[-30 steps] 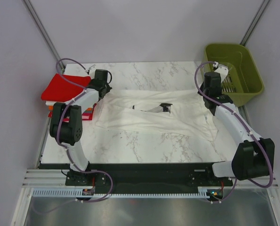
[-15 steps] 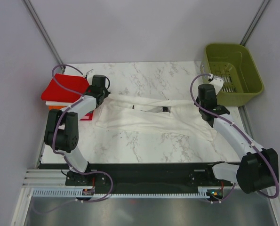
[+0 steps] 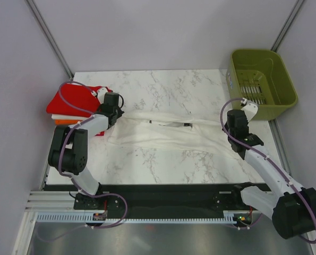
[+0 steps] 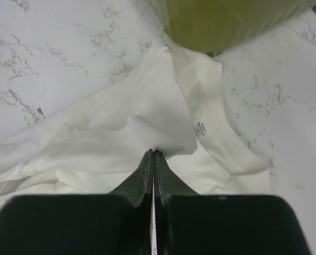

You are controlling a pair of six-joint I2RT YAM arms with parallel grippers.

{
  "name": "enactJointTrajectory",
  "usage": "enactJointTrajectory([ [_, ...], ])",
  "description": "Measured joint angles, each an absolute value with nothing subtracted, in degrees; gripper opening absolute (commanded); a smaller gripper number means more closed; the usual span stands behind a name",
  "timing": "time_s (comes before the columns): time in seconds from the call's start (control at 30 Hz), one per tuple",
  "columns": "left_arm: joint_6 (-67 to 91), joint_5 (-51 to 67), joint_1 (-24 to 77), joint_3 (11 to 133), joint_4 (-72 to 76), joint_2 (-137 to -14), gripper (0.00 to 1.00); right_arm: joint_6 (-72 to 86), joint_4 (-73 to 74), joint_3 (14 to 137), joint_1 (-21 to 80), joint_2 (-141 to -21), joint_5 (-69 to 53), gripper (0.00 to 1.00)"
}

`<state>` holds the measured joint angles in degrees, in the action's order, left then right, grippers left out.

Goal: Fold and stack the t-shirts
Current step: Fold the tshirt

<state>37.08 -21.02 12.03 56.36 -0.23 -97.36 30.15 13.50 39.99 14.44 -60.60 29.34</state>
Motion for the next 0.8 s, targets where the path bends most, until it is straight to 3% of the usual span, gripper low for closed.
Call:
enactJointTrajectory([
  [0.13, 38.33, -20.95, 12.03, 54.04, 1.02, -95.22, 0.02, 34.35, 13.45, 32.77, 14.48, -54.94, 27.64, 0.06],
  [0.2, 39.03, -20.91, 12.03, 52.16, 2.68, -94.08, 0.05, 36.53, 13.19, 28.8, 14.55, -51.66, 26.68, 0.15],
  [0.23, 39.31, -20.93, 12.03, 50.85, 3.55, -93.38, 0.1, 37.63, 13.28, 26.83, 14.55, -49.69, 26.35, 0.31],
  [0.27, 39.55, -20.91, 12.03, 49.74, 3.99, -92.79, 0.22, 38.59, 13.39, 25.12, 14.55, -47.72, 26.13, 0.4],
  [0.33, 40.03, -20.91, 12.03, 47.7, 5.04, -91.66, 0.32, 39.09, 13.85, 23.11, 14.55, -44.01, 25.8, 0.48],
  [0.37, 40.1, -20.91, 12.03, 46.83, 5.32, -91.02, 0.45, 39.09, 13.98, 22.65, 14.55, -42.06, 25.69, 0.5],
  [0.47, 40.53, -20.8, 12.12, 45.34, 6.17, -88.92, 0.6, 38.54, 13.08, 22.65, 14.55, -38.81, 25.54, 0.52],
  [0.6, 40.53, -19.7, 12.27, 44.97, 6.96, -85.8, 0.61, 36.97, 12.08, 24.29, 14.55, -42.15, 24.1, 0.53],
  [0.8, 40.05, -16.95, 12.86, 47.2, 7.31, -85.62, 0.6, 33.85, 8.78, 31.11, 14.55, -57.98, 18.06, 0.51],
])
